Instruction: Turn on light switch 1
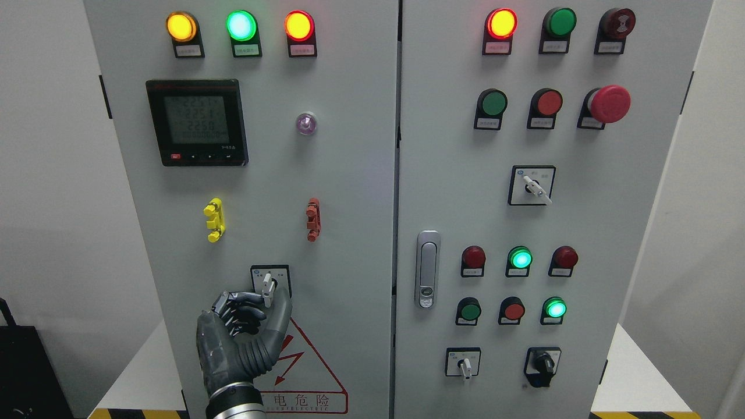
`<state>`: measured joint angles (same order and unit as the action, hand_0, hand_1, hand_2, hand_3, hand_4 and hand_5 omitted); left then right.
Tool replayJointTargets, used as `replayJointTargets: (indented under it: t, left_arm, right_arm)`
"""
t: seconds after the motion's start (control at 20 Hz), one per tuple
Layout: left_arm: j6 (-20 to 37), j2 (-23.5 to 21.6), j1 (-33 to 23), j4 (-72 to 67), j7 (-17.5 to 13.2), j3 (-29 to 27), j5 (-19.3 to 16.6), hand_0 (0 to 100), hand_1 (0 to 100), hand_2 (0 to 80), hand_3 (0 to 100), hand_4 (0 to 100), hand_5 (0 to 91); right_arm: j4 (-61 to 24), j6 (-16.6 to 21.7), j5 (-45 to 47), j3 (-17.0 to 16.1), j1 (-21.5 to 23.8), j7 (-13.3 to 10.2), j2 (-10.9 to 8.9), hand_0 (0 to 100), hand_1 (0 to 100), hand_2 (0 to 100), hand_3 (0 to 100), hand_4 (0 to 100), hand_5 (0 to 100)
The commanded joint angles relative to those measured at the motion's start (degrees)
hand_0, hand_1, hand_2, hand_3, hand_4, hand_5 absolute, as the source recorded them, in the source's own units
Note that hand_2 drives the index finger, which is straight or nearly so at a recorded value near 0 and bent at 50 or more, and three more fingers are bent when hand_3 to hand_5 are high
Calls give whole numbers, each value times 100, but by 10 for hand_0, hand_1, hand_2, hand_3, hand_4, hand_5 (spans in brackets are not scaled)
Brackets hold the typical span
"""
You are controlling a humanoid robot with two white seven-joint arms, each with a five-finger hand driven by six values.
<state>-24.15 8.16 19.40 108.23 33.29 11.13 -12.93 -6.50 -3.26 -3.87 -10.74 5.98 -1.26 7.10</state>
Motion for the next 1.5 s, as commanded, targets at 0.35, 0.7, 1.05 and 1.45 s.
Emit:
replayJointTargets:
  t: [0.35, 0.7, 1.05, 1.45]
  left_arm:
    - [-107, 19, 55, -4, -16, 4, 27, 135, 685, 624, 861, 826, 667]
    - [-125, 19, 55, 5, -16, 4, 19, 135, 676, 625, 866, 831, 669]
    - [-160, 19, 99, -4, -16, 4, 19, 132, 665, 626, 867, 834, 670]
    - [-187, 19, 125, 5, -16, 4, 19, 153, 640, 627, 869, 838, 680]
  right_arm:
    - [0, 0, 0, 1, 0, 3, 2, 0, 0, 0, 0, 0, 0]
    - [0, 0, 0, 1, 0, 3, 2, 0, 0, 0, 0, 0, 0]
    - [0, 0, 0, -7, 0, 3, 2, 0, 0, 0, 0, 0, 0]
    - [0, 0, 0, 1, 0, 3, 2, 0, 0, 0, 0, 0, 0]
